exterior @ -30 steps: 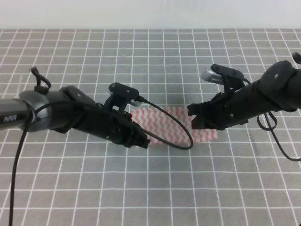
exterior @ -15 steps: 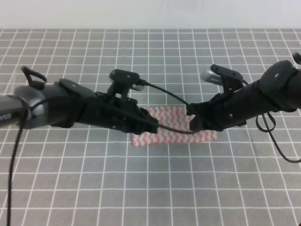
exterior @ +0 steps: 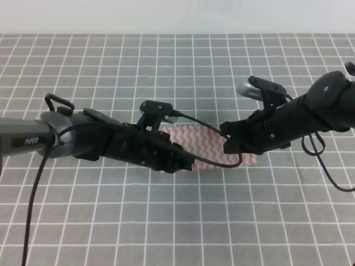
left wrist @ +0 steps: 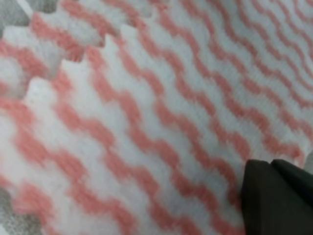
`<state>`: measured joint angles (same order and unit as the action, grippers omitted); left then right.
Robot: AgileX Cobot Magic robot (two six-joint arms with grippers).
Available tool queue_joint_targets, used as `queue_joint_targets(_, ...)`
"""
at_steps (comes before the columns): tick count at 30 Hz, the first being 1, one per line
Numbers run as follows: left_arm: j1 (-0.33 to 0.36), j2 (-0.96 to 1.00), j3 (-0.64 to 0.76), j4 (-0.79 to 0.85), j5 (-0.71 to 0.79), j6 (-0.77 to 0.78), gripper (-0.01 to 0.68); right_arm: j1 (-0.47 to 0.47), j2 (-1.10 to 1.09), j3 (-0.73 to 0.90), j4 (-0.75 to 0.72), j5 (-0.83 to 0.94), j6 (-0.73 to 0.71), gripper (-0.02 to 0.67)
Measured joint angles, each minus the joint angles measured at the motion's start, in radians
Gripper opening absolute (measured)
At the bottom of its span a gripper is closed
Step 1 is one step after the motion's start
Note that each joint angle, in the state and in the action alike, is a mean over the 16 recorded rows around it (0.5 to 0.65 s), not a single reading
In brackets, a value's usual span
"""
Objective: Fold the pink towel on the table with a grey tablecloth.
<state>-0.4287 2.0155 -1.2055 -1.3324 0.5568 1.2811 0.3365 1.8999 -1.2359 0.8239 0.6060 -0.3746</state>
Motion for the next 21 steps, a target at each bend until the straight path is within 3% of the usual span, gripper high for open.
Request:
queue_joint_targets(13,0.052,-0.039,-0.047,0.054,0.058,-0.081,-0.002,-0.028,0.000,-0.006,-0.015,0.013,0.000,-0.005)
queue_joint_targets(21,0.103,-0.041,-0.054,0.070,0.071,-0.169,-0.002,-0.073,-0.001,-0.039,-0.025,0.036,0.000,0.093)
